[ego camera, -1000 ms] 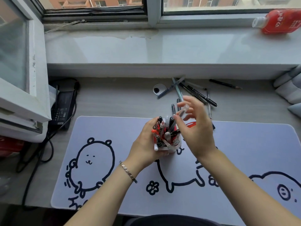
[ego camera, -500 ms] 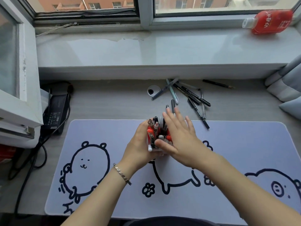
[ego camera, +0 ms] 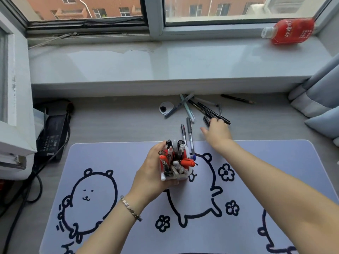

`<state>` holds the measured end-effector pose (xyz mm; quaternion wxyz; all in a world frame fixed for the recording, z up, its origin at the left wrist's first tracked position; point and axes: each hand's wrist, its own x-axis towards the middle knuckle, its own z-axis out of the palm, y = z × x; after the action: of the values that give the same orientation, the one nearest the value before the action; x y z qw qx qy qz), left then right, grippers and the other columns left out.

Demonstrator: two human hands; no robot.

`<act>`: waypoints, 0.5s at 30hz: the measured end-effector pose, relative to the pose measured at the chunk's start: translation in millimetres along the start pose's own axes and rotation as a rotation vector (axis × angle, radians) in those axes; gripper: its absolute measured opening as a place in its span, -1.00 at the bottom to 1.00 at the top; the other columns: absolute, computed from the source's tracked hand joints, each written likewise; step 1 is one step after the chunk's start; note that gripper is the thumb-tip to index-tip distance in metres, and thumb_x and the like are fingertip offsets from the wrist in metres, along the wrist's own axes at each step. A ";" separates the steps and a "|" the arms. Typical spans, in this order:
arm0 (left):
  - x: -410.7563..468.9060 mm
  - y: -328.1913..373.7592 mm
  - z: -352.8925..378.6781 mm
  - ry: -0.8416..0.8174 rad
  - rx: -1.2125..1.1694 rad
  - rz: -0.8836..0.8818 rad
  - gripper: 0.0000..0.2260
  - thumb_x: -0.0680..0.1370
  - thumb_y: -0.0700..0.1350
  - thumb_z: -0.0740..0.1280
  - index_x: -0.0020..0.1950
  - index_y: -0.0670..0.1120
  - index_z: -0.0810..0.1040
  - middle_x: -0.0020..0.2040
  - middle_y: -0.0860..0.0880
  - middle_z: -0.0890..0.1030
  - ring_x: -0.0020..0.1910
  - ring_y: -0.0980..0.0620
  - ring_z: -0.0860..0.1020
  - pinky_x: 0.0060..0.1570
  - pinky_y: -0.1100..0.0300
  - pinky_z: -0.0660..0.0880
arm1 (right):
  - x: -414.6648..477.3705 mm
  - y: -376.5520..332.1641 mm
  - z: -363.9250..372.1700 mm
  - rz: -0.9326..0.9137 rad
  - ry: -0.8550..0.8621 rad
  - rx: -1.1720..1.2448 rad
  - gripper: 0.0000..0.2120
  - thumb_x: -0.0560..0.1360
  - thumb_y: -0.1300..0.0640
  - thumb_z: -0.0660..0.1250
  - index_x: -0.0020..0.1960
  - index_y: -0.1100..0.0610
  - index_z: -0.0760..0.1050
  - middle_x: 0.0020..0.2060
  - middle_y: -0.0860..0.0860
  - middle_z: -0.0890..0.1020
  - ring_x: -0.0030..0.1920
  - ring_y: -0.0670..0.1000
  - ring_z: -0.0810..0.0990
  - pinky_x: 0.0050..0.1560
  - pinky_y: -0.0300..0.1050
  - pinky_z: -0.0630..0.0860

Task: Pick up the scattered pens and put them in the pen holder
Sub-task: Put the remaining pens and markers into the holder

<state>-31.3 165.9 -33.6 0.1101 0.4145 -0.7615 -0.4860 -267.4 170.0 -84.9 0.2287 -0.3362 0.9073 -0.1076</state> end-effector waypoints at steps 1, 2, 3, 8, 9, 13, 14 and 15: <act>0.1 0.1 -0.3 0.000 0.007 -0.001 -0.13 0.18 -0.17 0.58 0.14 0.48 0.14 0.20 0.40 0.33 0.20 0.16 0.45 0.10 0.09 0.52 | -0.5 -5.4 3.5 0.009 0.009 0.011 -0.50 0.53 -0.08 0.20 0.25 0.31 0.33 0.23 0.26 0.44 0.26 0.24 0.38 0.16 0.08 0.41; 0.1 0.2 -0.3 -0.003 0.015 -0.003 -0.12 0.18 -0.18 0.58 0.14 0.48 0.13 0.18 0.44 0.31 0.21 0.15 0.45 0.10 0.06 0.53 | -1.7 -10.6 7.1 0.018 0.011 0.018 -0.46 0.52 -0.13 0.19 0.25 0.30 0.33 0.22 0.25 0.45 0.24 0.23 0.40 0.11 0.07 0.43; 0.2 0.2 -0.3 -0.008 0.019 -0.004 -0.12 0.18 -0.18 0.58 0.15 0.49 0.12 0.18 0.45 0.30 0.22 0.14 0.45 0.10 0.03 0.53 | -3.0 -15.5 10.3 0.025 0.002 0.016 -0.46 0.51 -0.14 0.20 0.24 0.30 0.33 0.19 0.24 0.47 0.20 0.22 0.44 0.04 0.04 0.44; -0.2 2.5 -1.2 -0.017 0.012 -0.003 -0.14 0.18 -0.15 0.57 0.14 0.49 0.12 0.18 0.45 0.29 0.19 0.18 0.44 0.14 0.04 0.51 | -6.9 -30.0 20.0 0.078 -0.088 0.111 -0.62 0.49 0.01 0.29 0.13 0.28 0.35 -0.09 0.16 0.53 -0.15 0.14 0.48 -0.23 -0.06 0.39; -0.5 3.4 -1.5 -0.018 0.010 -0.001 -0.14 0.18 -0.14 0.58 0.14 0.48 0.12 0.18 0.45 0.29 0.19 0.18 0.44 0.14 0.06 0.51 | -7.5 -31.2 20.9 0.071 -0.095 0.098 -0.64 0.47 0.07 0.32 0.11 0.29 0.36 -0.12 0.15 0.52 -0.18 0.13 0.46 -0.23 -0.07 0.39; -0.7 3.3 -0.8 -0.017 -0.015 -0.006 -0.15 0.17 -0.16 0.56 0.17 0.44 0.15 0.18 0.38 0.35 0.17 0.13 0.49 0.12 0.03 0.53 | -10.6 -27.1 20.7 -0.028 -0.127 0.059 -0.87 0.42 0.24 0.32 -0.10 0.25 0.39 -0.18 0.17 0.51 -0.21 0.15 0.44 -0.25 -0.08 0.37; -0.6 3.2 -0.9 -0.016 -0.015 -0.003 -0.16 0.17 -0.15 0.56 0.17 0.44 0.16 0.19 0.35 0.37 0.17 0.13 0.49 0.11 0.02 0.53 | -11.7 -23.5 17.7 -0.037 -0.147 0.113 -0.89 0.41 0.24 0.31 -0.16 0.23 0.39 -0.23 0.15 0.50 -0.23 0.14 0.45 -0.27 -0.07 0.37; -0.5 2.9 -1.2 -0.018 -0.015 0.002 -0.17 0.17 -0.13 0.56 0.16 0.45 0.16 0.20 0.32 0.37 0.18 0.13 0.49 0.11 0.02 0.53 | -13.6 -19.2 12.3 -0.048 -0.158 0.183 -0.90 0.41 0.24 0.31 -0.19 0.21 0.39 -0.28 0.13 0.49 -0.26 0.13 0.46 -0.29 -0.06 0.39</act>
<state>-31.9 166.0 -30.5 0.1069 0.4087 -0.7592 -0.4952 -241.5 164.0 -84.3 0.3268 -0.3427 0.8645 -0.1687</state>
